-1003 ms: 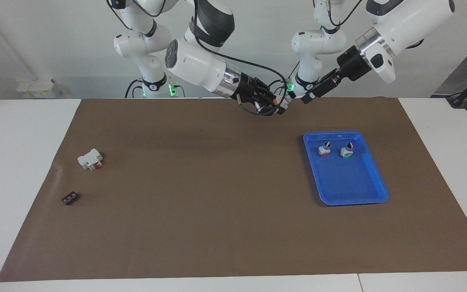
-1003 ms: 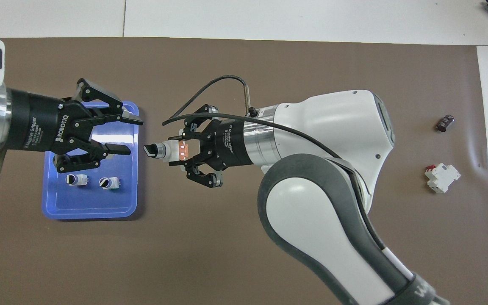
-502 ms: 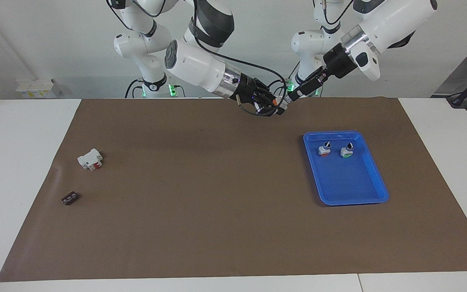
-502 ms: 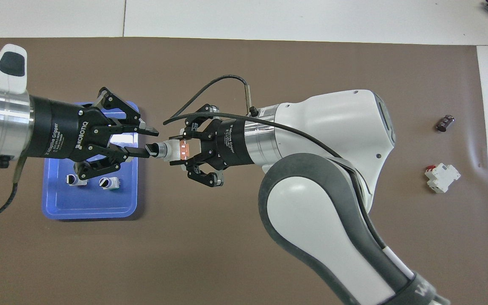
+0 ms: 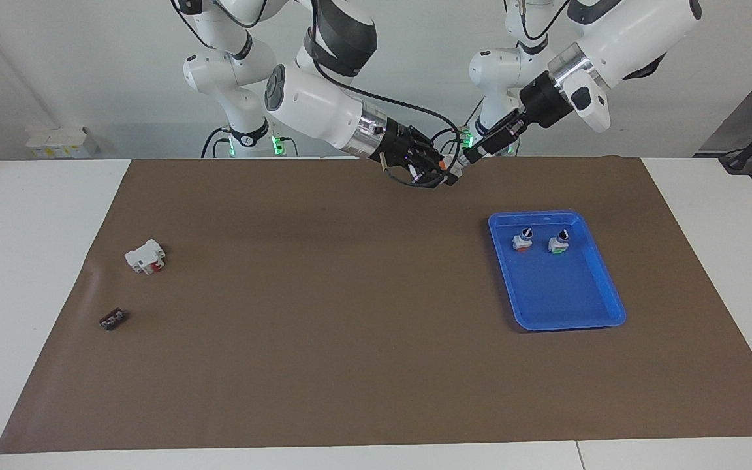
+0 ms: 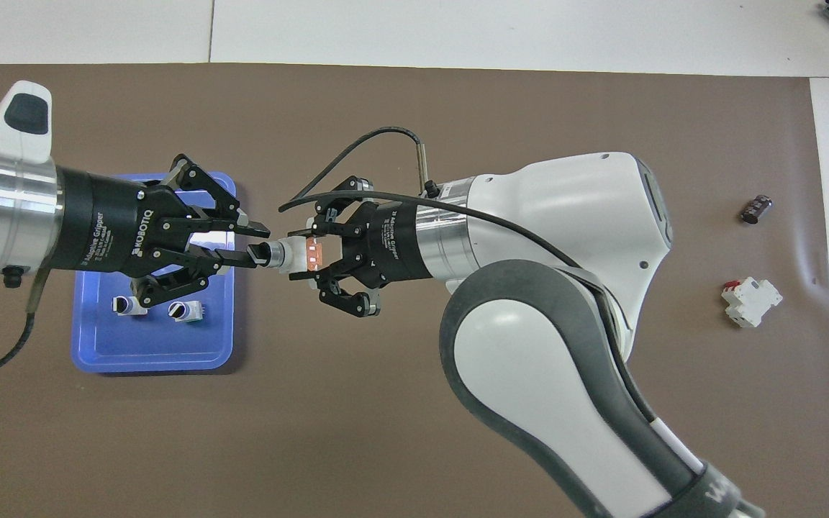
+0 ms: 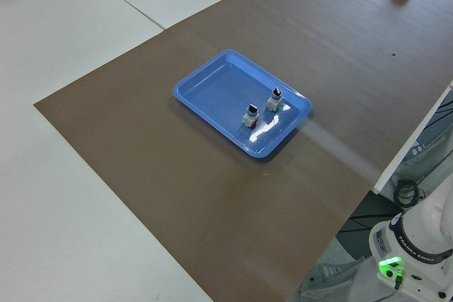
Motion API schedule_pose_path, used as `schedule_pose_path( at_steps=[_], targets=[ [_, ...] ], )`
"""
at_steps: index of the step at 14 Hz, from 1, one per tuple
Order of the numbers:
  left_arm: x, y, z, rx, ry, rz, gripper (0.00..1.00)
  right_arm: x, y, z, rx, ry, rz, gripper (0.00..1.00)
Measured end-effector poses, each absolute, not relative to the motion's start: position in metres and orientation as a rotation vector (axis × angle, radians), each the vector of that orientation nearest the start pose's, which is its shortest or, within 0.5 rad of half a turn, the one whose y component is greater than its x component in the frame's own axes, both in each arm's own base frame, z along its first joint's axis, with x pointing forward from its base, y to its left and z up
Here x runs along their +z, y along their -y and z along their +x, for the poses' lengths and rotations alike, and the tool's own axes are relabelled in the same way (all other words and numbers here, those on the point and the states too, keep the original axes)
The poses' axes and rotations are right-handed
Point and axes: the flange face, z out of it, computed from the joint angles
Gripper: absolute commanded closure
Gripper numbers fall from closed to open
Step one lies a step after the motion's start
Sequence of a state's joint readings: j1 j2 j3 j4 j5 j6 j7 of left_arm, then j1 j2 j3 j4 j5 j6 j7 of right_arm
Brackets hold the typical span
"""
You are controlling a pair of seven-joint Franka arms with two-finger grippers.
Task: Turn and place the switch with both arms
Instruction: 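Close the left gripper on the switch end held by the right gripper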
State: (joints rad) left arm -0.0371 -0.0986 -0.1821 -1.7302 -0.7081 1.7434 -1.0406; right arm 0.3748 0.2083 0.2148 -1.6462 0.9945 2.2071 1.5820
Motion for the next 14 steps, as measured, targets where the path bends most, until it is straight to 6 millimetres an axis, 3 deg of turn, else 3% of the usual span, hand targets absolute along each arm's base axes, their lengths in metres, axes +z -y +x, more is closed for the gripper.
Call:
schedule_pose_path(
  at_steps=[6,14],
  targets=[
    [0.625,0.176,0.508,-0.371,-1.084,2.245,0.67,0.544,-0.38,0.541,0.838,-1.554,-1.691,1.0],
    [0.638,0.175,0.498,-0.337,-1.072,2.242,0.67,0.544,-0.379,0.541,0.836,-1.556,-1.689,1.0]
  ],
)
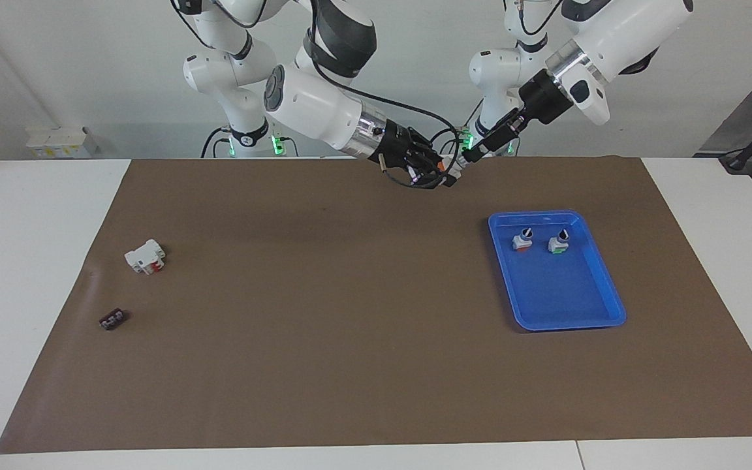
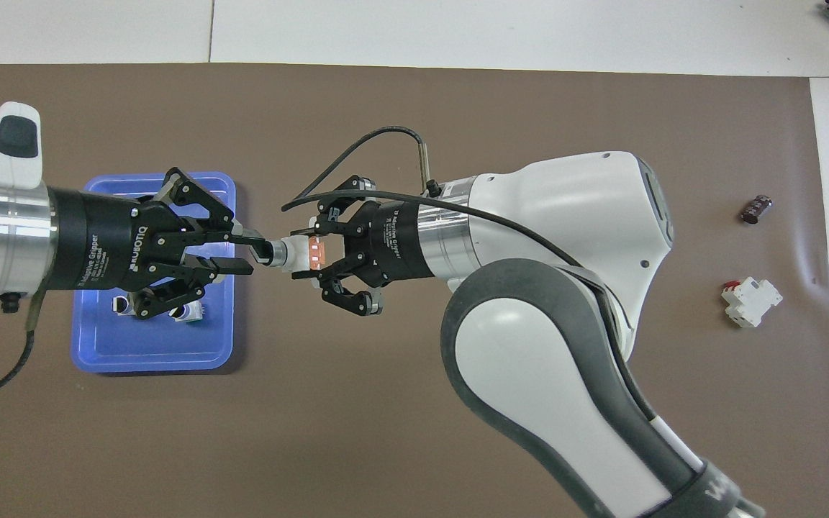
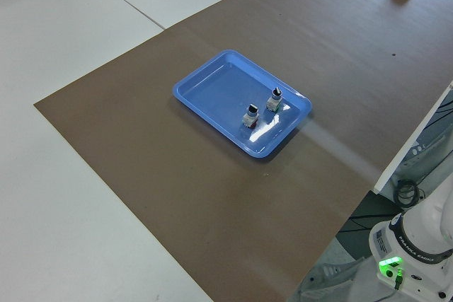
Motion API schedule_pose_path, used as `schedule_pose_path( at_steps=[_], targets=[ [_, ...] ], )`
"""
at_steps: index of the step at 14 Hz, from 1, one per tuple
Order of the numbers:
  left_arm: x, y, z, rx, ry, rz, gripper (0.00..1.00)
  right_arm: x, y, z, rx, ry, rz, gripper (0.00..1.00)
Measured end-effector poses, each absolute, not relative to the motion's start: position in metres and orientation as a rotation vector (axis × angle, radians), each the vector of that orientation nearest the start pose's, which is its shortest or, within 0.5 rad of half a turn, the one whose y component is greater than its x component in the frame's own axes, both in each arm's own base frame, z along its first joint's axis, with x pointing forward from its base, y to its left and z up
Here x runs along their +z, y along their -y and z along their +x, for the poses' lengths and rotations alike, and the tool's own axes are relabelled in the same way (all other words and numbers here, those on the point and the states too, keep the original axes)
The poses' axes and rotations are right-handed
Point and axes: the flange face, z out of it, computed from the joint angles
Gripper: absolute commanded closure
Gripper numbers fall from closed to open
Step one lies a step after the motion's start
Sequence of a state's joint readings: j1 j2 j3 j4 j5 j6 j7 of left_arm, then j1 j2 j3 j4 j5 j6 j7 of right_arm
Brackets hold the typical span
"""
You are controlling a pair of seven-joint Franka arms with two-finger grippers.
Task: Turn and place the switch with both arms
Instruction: 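Close the left gripper on the switch end held by the right gripper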
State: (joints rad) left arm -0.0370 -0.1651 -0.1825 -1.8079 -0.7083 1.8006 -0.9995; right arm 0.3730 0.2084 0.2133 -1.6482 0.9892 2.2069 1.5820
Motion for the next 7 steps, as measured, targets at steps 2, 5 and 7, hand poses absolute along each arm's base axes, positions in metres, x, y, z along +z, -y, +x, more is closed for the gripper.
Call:
schedule_pose_path(
  at_steps=[2,5,7],
  targets=[
    [0.6368,0.1749,0.4981,-0.335,-1.075,2.24,0.67,0.5444,-0.3788,0.5414,0.837,-1.556,-1.689,1.0],
    [0.6344,0.174,0.4986,-0.319,-1.085,2.232,0.67,0.5444,-0.3796,0.5408,0.837,-1.555,-1.69,1.0],
    [0.6338,0.1737,0.4985,-0.314,-1.088,2.227,0.67,0.5444,-0.3801,0.5405,0.838,-1.554,-1.691,1.0]
  ],
)
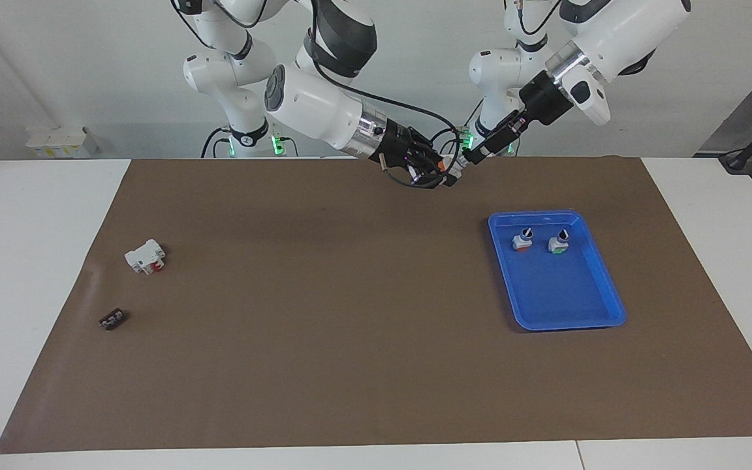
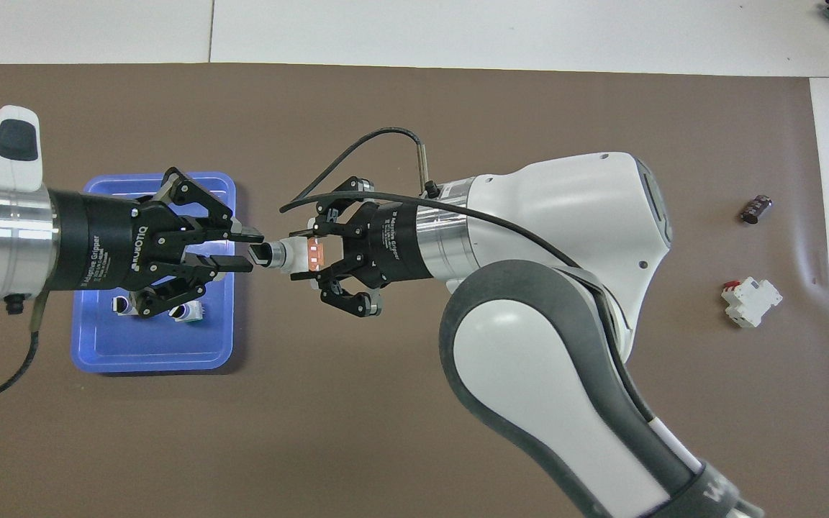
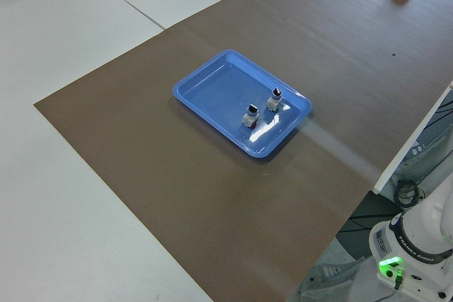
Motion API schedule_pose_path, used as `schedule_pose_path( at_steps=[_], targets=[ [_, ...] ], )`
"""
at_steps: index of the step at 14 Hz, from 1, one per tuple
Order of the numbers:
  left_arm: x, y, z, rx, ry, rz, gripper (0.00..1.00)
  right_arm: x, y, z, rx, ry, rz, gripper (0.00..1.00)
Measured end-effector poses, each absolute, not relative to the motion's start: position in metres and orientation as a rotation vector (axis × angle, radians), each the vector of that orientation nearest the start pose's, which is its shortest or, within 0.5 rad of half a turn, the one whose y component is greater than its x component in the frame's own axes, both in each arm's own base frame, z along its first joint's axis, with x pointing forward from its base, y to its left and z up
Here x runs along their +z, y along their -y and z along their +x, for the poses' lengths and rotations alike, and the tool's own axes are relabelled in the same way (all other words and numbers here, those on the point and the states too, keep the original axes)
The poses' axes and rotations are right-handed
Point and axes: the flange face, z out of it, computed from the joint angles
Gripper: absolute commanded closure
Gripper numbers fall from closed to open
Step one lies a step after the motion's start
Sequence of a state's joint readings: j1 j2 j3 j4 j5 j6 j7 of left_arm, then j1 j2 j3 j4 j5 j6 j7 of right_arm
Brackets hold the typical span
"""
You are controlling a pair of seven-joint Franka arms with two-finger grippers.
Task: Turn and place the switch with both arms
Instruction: 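Close the left gripper on the switch end held by the right gripper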
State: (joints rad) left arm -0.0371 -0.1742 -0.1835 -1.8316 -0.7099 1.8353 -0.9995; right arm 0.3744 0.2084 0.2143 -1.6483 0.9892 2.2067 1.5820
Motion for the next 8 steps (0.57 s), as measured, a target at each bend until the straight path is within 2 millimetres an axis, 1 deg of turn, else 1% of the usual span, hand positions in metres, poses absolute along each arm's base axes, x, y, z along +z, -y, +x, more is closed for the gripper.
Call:
schedule_pose_path(
  at_steps=[1,2,3,4,6,8],
  targets=[
    [0.634,0.1737,0.4988,-0.312,-1.089,2.222,0.74,0.5444,-0.3801,0.5405,0.838,-1.554,-1.691,1.0],
    [0.6344,0.1738,0.4993,-0.31,-1.09,2.213,0.75,0.5444,-0.3801,0.5405,0.838,-1.554,-1.691,1.0],
    [0.6348,0.1738,0.4999,-0.307,-1.092,2.203,0.81,0.5444,-0.3801,0.5405,0.838,-1.554,-1.691,1.0],
    [0.6346,0.1736,0.5004,-0.304,-1.094,2.198,0.84,0.5444,-0.3799,0.5406,0.838,-1.554,-1.691,1.0],
    [0.6332,0.1733,0.5001,-0.304,-1.097,2.196,0.84,0.5447,-0.3784,0.5419,0.833,-1.557,-1.686,1.0],
    [0.6322,0.1732,0.4992,-0.301,-1.1,2.194,0.83,0.5445,-0.3787,0.5417,0.834,-1.557,-1.686,1.0]
  ],
)
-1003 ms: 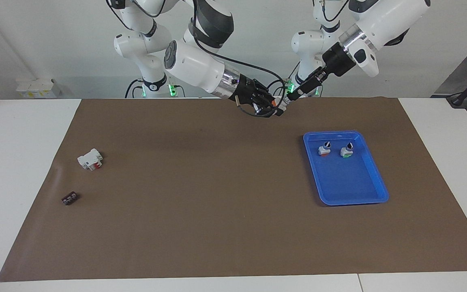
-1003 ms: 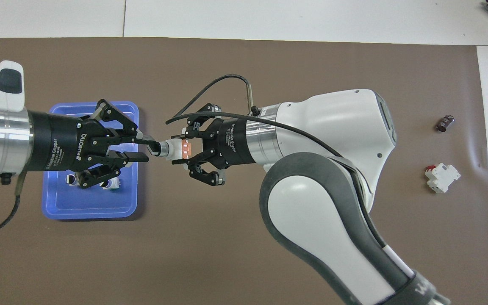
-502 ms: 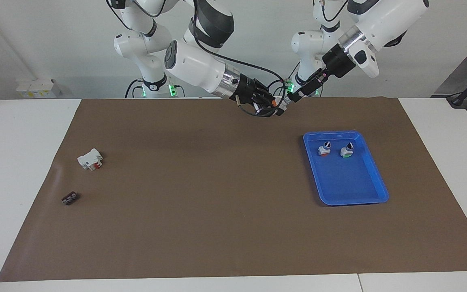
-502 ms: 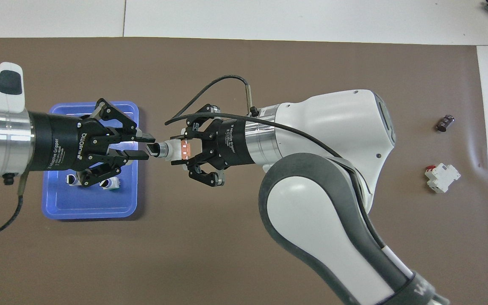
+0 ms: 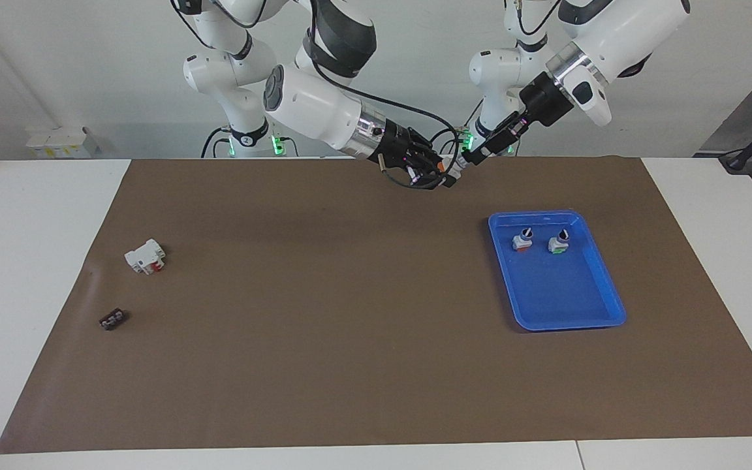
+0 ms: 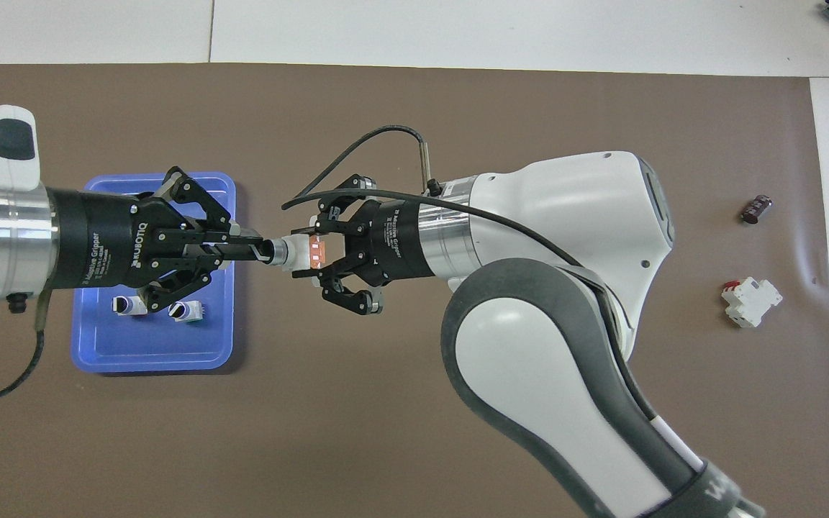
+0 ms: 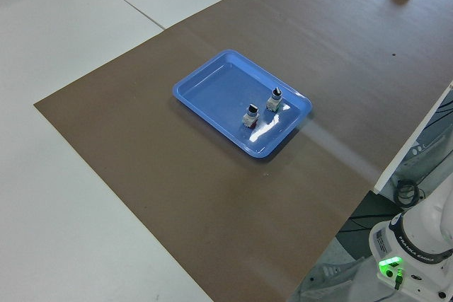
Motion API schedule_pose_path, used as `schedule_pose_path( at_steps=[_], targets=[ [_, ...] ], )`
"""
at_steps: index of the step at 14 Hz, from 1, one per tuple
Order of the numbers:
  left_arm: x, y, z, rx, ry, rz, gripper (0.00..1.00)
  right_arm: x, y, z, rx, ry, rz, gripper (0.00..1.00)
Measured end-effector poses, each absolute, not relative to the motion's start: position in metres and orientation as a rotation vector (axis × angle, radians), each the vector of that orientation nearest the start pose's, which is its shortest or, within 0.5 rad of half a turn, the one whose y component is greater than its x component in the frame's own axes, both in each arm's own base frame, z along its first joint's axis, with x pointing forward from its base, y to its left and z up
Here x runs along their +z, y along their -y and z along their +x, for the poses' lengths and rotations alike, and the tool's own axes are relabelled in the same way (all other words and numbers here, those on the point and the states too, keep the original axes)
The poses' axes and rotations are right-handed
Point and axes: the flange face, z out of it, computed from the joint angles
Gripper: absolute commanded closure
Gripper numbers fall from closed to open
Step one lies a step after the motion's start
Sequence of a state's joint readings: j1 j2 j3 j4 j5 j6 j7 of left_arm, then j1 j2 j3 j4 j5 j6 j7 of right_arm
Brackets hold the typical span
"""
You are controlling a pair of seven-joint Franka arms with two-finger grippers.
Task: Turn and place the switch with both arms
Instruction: 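Close the left gripper on the switch end held by the right gripper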
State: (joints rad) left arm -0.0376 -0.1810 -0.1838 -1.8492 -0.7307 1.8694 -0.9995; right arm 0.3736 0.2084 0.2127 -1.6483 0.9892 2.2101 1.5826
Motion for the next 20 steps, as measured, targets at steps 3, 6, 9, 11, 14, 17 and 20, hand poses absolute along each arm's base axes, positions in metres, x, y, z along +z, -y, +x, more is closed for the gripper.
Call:
schedule_pose_path(
  at_steps=[3,6,9,11,14,17,20],
  targets=[
    [0.628,0.176,0.497,-0.277,-1.107,2.188,0.75,0.544,-0.379,0.541,0.833,-1.558,-1.689,1.0],
    [0.628,0.178,0.495,-0.259,-1.108,2.183,0.79,0.543,-0.379,0.541,0.834,-1.558,-1.691,1.0],
    [0.628,0.178,0.495,-0.261,-1.108,2.183,1.0,0.543,-0.378,0.542,0.833,-1.559,-1.69,1.0],
    [0.627,0.178,0.494,-0.26,-1.106,2.185,1.0,0.544,-0.377,0.542,0.831,-1.56,-1.689,1.0],
    [0.629,0.177,0.491,-0.253,-1.076,2.202,1.0,0.545,-0.378,0.541,0.837,-1.556,-1.695,1.0],
    [0.63,0.176,0.488,-0.25,-1.013,2.238,1.0,0.545,-0.38,0.537,0.852,-1.55,-1.71,1.0],
    [0.63,0.175,0.488,-0.229,-0.954,2.261,1.0,0.545,-0.38,0.537,0.853,-1.549,-1.712,1.0]
  ],
)
